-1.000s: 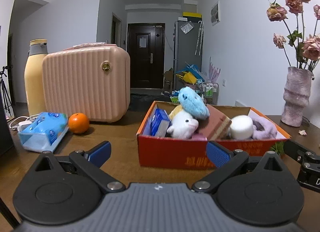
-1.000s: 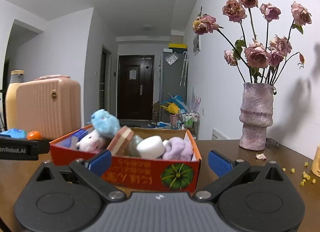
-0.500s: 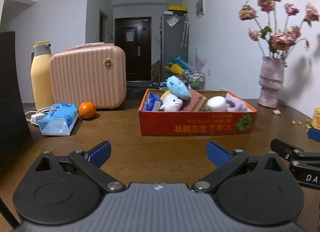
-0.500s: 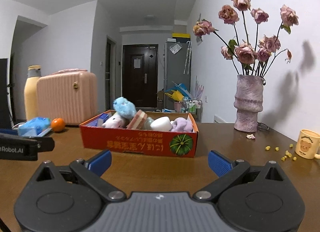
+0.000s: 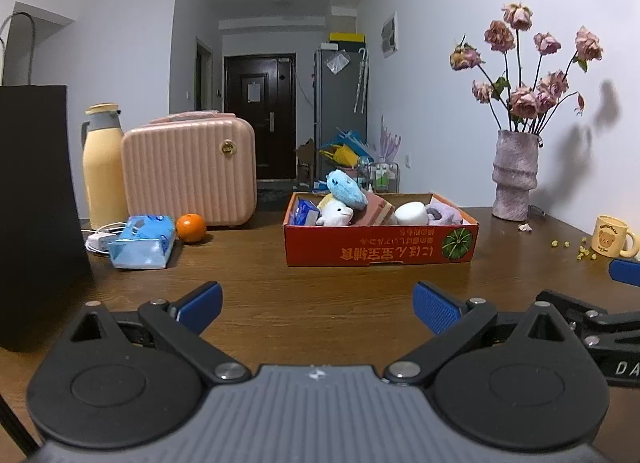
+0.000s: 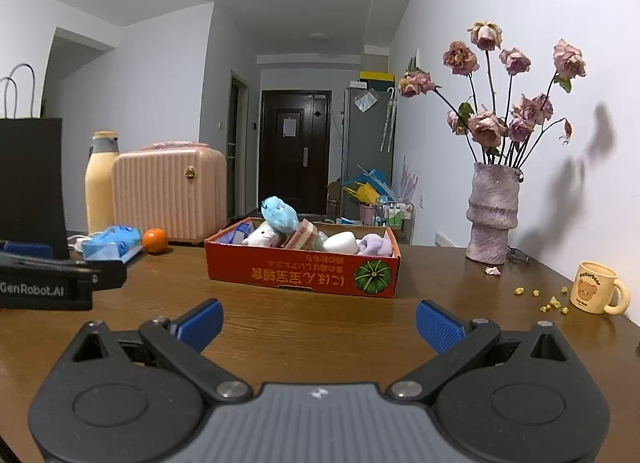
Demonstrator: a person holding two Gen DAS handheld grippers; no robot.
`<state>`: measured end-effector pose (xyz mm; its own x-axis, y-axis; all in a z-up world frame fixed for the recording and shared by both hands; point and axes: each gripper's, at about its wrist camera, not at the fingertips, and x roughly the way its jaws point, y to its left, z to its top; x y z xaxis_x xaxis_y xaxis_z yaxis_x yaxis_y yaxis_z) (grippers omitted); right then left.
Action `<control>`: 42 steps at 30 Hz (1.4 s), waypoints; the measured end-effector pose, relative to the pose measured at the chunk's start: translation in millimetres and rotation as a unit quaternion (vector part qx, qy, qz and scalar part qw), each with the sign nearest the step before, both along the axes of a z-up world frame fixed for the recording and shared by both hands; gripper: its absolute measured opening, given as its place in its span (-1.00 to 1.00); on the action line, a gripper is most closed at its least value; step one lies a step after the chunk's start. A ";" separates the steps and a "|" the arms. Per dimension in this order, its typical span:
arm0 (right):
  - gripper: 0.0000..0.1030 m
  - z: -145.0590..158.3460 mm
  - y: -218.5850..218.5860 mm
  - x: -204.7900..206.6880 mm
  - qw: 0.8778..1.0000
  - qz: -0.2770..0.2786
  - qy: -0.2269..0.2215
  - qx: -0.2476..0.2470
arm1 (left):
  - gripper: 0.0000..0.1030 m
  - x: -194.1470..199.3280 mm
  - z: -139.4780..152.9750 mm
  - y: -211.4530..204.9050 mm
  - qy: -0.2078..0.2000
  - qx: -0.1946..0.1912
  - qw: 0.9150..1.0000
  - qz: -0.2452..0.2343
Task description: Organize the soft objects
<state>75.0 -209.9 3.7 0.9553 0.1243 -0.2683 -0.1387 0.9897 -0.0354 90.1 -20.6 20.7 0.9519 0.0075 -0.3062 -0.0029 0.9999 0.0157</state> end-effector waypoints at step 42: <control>1.00 11.4 -0.1 -42.7 1.000 0.009 -0.019 0.002 | 1.00 -39.2 0.3 -0.3 -0.019 0.004 1.000 0.002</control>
<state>32.3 -210.0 15.1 0.9624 0.1423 -0.2314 -0.1551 0.9872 -0.0380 50.9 -20.9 21.0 0.9626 0.0127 -0.2705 -0.0068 0.9997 0.0227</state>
